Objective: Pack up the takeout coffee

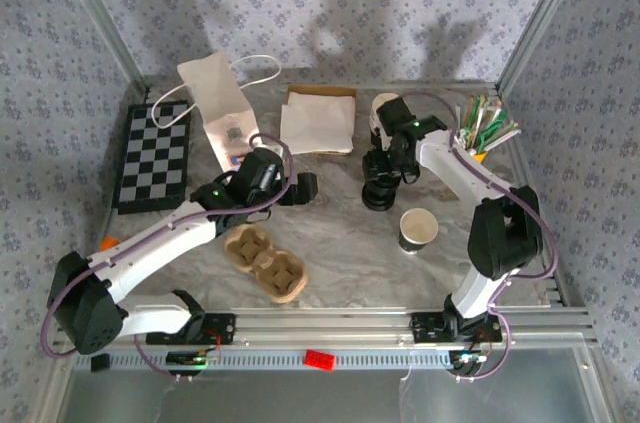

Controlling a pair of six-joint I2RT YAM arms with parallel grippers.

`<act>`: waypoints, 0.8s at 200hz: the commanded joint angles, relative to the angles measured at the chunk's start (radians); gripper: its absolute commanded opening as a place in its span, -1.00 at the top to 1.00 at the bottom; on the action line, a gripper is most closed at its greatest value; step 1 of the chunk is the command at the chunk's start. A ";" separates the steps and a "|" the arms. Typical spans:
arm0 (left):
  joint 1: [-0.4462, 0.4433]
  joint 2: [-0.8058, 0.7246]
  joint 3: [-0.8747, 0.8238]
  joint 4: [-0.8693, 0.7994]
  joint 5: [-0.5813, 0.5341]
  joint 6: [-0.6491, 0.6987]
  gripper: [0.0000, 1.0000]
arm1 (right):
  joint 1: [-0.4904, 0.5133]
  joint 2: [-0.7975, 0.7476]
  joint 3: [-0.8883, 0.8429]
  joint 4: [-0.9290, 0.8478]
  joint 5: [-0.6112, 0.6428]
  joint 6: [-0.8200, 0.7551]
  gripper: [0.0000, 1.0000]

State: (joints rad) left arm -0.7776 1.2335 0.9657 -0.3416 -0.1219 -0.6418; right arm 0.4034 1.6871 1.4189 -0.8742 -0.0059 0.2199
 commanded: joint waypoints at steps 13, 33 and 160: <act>0.006 0.020 0.050 0.017 0.026 -0.022 -1.00 | 0.003 0.049 -0.008 0.010 -0.013 0.016 -0.51; 0.005 0.035 0.036 0.050 0.059 -0.049 -0.99 | -0.012 0.050 -0.025 0.011 -0.045 0.031 -0.51; -0.014 0.460 0.027 0.643 0.378 -0.438 0.04 | -0.040 0.046 -0.074 0.070 -0.126 0.046 -0.49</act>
State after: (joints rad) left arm -0.7818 1.6463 0.9672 0.1238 0.2024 -0.9668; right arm 0.3622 1.7306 1.3487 -0.7940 -0.1085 0.2546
